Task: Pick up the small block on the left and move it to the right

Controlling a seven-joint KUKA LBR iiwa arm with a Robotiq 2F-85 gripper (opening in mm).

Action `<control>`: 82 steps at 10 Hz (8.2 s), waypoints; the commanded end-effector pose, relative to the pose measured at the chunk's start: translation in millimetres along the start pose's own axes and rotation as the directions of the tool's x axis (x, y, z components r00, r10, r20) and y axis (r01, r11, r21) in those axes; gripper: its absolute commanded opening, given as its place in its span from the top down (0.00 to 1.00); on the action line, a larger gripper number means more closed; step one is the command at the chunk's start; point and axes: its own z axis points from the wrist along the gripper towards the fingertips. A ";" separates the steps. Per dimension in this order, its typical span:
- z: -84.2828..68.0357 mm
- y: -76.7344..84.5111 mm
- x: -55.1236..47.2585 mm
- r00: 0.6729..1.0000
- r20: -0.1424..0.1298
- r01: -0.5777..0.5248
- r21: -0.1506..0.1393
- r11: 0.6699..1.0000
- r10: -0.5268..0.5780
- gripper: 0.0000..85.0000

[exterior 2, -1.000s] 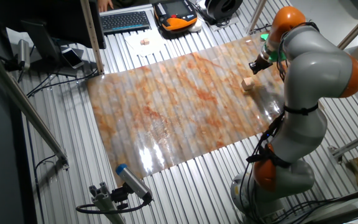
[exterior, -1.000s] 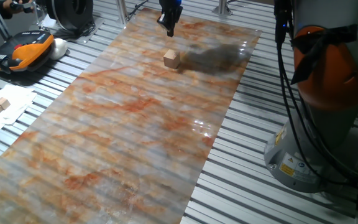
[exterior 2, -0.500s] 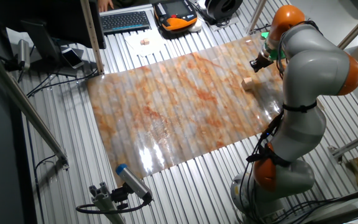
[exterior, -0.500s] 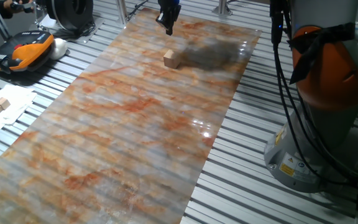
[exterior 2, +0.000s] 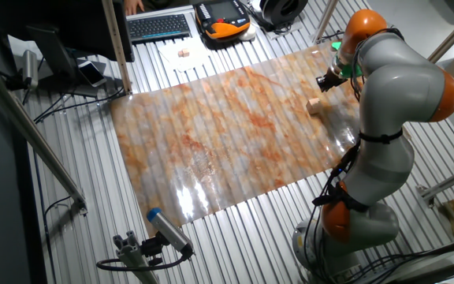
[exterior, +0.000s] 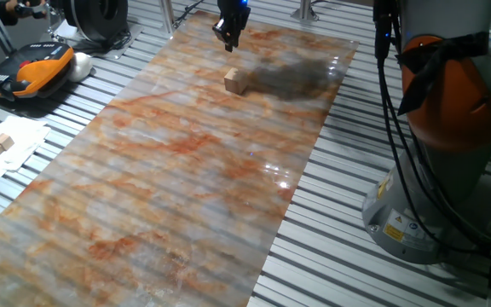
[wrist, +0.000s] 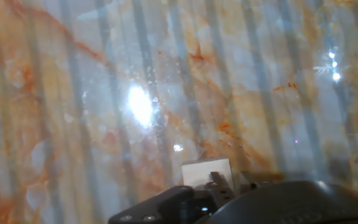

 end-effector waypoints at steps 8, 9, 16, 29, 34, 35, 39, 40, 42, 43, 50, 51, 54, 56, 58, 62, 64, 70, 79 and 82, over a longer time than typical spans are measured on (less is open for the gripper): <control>10.6 1.4 -0.1 0.996 0.070 0.050 0.001 0.999 -0.050 0.20; 10.5 1.7 -0.5 0.995 0.061 0.077 -0.016 0.997 -0.075 0.20; 23.5 1.1 -7.5 0.988 0.050 0.146 -0.053 0.988 -0.143 0.20; 44.0 7.4 0.2 0.974 0.104 0.211 -0.064 0.976 -0.203 0.20; 40.1 7.3 -1.2 0.978 0.066 0.203 -0.054 0.978 -0.199 0.40; 39.4 7.4 -1.6 0.979 0.015 0.203 -0.053 0.978 -0.202 0.40; 40.1 7.7 -0.9 0.977 -0.066 0.198 -0.069 0.978 -0.202 0.40; 41.4 8.3 -0.6 0.976 -0.067 0.203 -0.065 0.977 -0.207 0.40; 45.2 9.1 0.6 0.975 -0.064 0.211 -0.062 0.976 -0.214 0.40; 47.0 10.0 1.7 0.977 -0.055 0.205 -0.059 0.977 -0.208 0.40; 54.1 11.9 4.4 0.977 -0.019 0.213 -0.026 0.977 -0.214 0.20; 55.0 11.8 4.5 0.976 -0.017 0.215 -0.027 0.976 -0.215 0.20; 59.0 11.9 5.0 0.975 -0.011 0.224 -0.019 0.975 -0.224 0.20; 59.3 10.9 4.1 0.972 -0.017 0.232 -0.023 0.972 -0.233 0.20; 60.1 10.8 3.5 0.968 -0.033 0.247 -0.034 0.968 -0.248 0.20; 63.4 12.1 2.9 0.972 -0.015 0.232 -0.035 0.972 -0.233 0.20; 63.4 12.7 2.3 0.973 -0.013 0.231 -0.035 0.972 -0.231 0.20; 63.4 12.4 3.0 0.975 -0.014 0.222 -0.032 0.975 -0.222 0.20; 63.4 12.4 3.0 0.981 -0.124 0.142 -0.050 0.989 -0.147 0.40; 63.4 12.4 3.0 0.982 -0.118 0.142 -0.022 0.990 -0.144 0.40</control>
